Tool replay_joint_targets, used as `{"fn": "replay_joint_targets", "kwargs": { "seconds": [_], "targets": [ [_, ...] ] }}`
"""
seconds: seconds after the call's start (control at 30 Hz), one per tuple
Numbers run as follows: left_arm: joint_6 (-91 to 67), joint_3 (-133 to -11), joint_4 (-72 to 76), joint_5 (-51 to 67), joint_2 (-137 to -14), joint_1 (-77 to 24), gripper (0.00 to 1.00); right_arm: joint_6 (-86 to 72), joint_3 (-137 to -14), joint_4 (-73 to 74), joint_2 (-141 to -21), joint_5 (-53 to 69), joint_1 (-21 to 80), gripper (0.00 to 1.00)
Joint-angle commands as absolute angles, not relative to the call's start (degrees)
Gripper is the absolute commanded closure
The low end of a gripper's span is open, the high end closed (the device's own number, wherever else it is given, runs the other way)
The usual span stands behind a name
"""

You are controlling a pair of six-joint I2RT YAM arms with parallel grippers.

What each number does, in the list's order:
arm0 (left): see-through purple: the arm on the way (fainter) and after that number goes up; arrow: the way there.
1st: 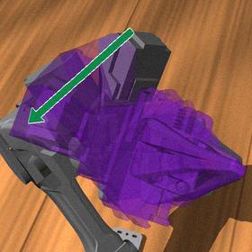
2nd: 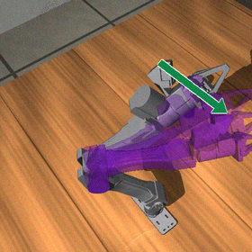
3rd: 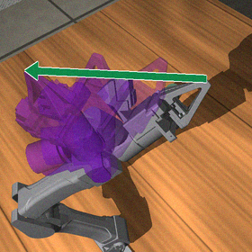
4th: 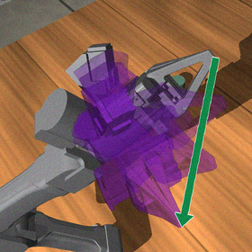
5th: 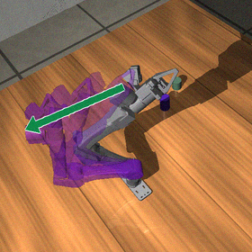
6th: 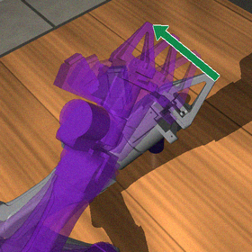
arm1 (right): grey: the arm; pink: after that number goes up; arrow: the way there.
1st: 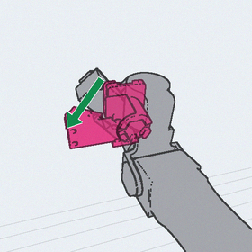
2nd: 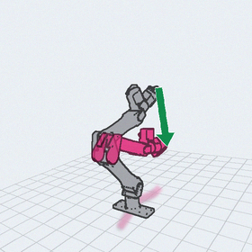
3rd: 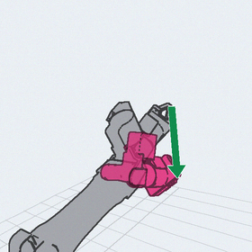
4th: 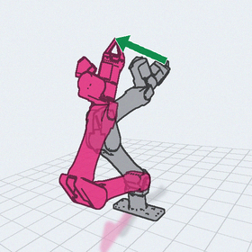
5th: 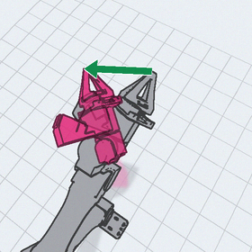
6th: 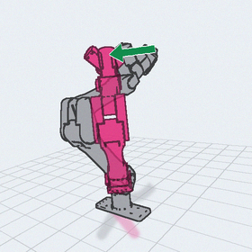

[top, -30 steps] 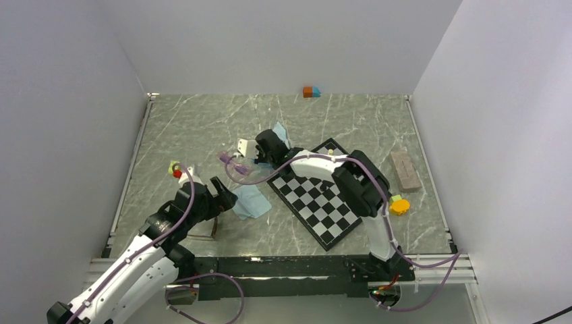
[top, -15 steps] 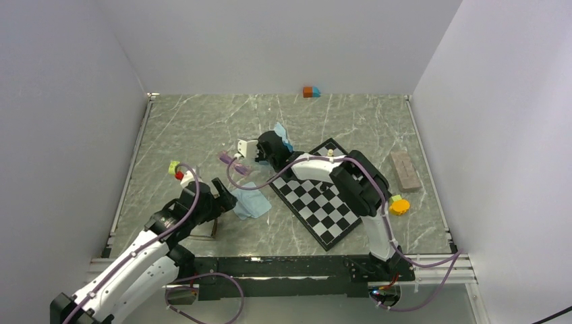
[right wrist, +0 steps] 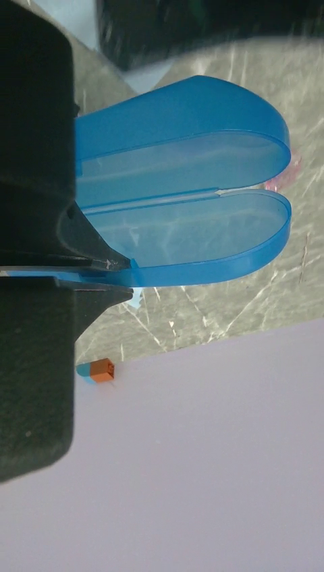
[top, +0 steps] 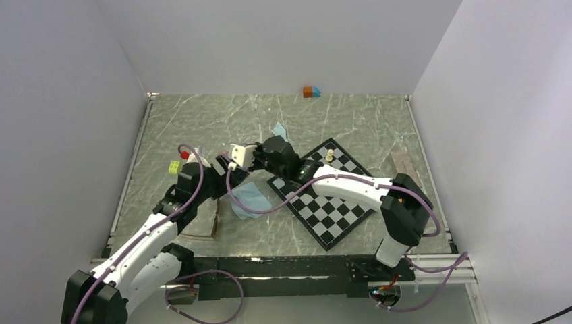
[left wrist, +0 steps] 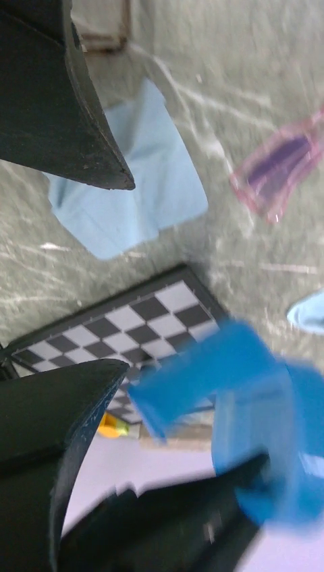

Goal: Organize the sunglasses
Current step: Place the opened sunglasses case at the center of the board.

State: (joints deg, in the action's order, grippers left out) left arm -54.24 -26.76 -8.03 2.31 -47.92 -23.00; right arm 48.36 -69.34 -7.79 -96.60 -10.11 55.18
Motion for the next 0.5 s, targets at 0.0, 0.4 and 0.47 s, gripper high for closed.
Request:
{"fn": "replay_joint_targets", "kwargs": {
  "seconds": [0.0,0.4,0.47],
  "targets": [
    [-54.9,-29.1,3.9,10.5,-48.1,-22.7,0.01,47.3,-68.1,-6.4,-96.0,-12.5,57.0,0.96],
    [-56.9,-28.4,-1.2,3.8,-44.4,-22.7,0.01,43.4,-69.0,-5.0,-93.0,-15.7,61.6,0.96],
    [-56.4,-29.7,-3.0,4.0,-46.0,-22.7,0.01,42.3,-68.9,-5.1,-91.8,-15.6,62.4,0.97]
  ]
}}
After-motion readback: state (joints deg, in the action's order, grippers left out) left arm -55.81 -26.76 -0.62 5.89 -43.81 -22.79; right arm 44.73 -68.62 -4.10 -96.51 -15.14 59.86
